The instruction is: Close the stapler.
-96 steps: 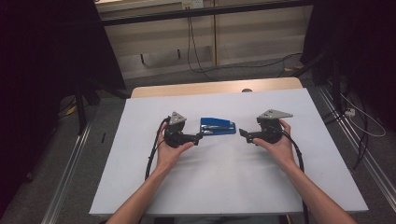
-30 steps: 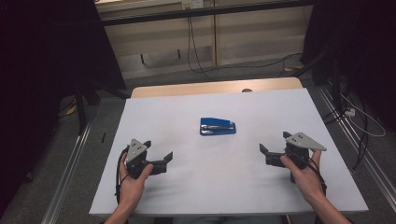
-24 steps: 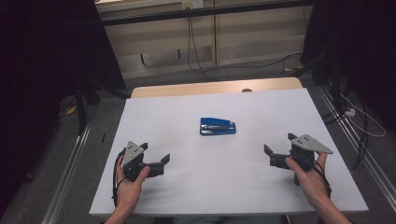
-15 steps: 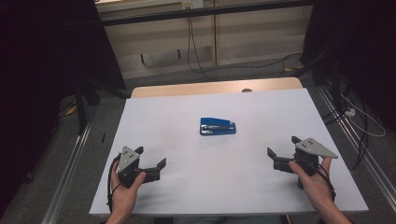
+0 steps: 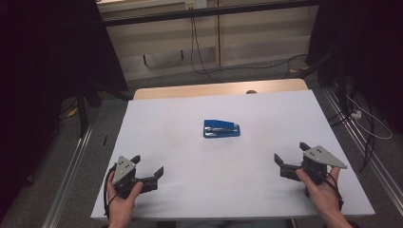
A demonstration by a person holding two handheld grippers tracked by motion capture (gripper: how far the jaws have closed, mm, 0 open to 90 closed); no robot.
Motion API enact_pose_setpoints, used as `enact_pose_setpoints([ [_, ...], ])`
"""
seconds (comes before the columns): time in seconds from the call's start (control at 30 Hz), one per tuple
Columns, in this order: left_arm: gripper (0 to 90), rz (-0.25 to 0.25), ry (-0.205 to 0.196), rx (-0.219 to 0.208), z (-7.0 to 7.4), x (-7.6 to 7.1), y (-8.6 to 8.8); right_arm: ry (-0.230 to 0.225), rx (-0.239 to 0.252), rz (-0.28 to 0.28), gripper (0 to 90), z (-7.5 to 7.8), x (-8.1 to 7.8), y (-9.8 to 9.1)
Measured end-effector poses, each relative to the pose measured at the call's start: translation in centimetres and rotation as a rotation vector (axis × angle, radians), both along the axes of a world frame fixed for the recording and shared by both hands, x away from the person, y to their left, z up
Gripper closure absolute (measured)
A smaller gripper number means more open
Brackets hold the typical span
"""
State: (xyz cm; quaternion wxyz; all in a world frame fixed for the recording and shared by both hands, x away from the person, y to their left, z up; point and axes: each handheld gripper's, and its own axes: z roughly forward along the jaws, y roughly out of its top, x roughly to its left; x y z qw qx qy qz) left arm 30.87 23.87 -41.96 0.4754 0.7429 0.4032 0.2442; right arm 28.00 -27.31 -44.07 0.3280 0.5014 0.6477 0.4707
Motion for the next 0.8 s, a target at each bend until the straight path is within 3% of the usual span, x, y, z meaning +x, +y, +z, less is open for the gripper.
enact_pose_setpoints([
  [0.13, 3.9, -0.004, 0.004, -0.008, 0.05, -0.18, -0.07, -0.022, -0.009, 0.014, 2.2, 0.02, -0.32, 0.44],
  [0.3, 3.9, 0.012, 0.005, -0.011, -0.02, 0.05, 0.32, -0.039, 0.025, 0.002, 2.2, 0.16, -0.05, 0.12],
  [0.7, 4.1, 0.026, 0.010, -0.027, -0.04, 0.25, 0.66, -0.014, 0.024, 0.014, 2.0, -0.11, 0.23, 0.03],
  [0.8, 4.0, 0.051, 0.006, -0.029, -0.03, 0.34, 0.70, -0.006, 0.022, 0.016, 2.0, -0.21, 0.36, 0.02],
])
